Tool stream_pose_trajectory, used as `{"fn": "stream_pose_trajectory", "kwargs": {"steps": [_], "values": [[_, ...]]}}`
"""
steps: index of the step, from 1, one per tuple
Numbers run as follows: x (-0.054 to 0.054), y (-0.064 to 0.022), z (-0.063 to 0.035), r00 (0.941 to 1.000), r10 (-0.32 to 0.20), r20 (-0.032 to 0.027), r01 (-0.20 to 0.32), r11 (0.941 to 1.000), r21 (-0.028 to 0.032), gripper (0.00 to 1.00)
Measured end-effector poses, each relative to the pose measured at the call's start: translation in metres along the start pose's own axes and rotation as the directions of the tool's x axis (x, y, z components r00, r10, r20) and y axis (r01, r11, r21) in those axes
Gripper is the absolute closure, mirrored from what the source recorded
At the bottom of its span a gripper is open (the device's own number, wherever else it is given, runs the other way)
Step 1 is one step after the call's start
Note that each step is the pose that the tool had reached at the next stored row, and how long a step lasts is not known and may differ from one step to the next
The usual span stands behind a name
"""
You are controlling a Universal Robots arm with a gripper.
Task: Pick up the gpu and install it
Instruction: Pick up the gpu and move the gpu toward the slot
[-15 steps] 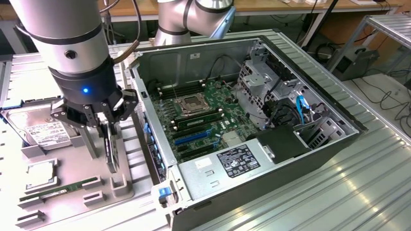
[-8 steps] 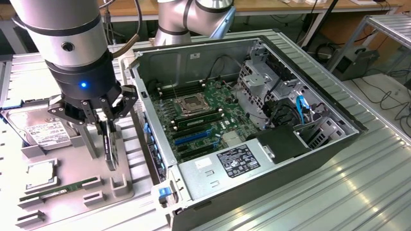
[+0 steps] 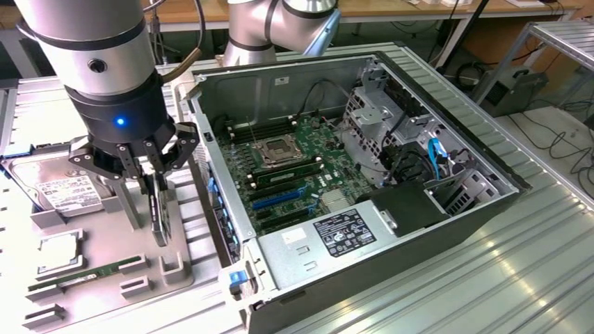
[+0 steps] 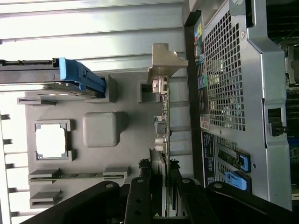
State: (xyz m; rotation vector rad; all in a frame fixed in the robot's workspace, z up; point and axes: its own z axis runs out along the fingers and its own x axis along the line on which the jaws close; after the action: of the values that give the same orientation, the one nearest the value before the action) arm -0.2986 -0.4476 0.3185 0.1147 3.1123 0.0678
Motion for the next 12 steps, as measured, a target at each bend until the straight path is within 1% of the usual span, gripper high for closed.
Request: {"fn": "stream_pose_trajectory", "kwargs": {"steps": [11,12], "values": [[-0.0001,0.0001,-0.0028,1.0,0.0,0.0001,0.0,1.0,-0.0001,0.74],[-0.0001,0.0003,-0.0061,1.0,0.0,0.0,0.0,1.0,0.0,0.74]]}}
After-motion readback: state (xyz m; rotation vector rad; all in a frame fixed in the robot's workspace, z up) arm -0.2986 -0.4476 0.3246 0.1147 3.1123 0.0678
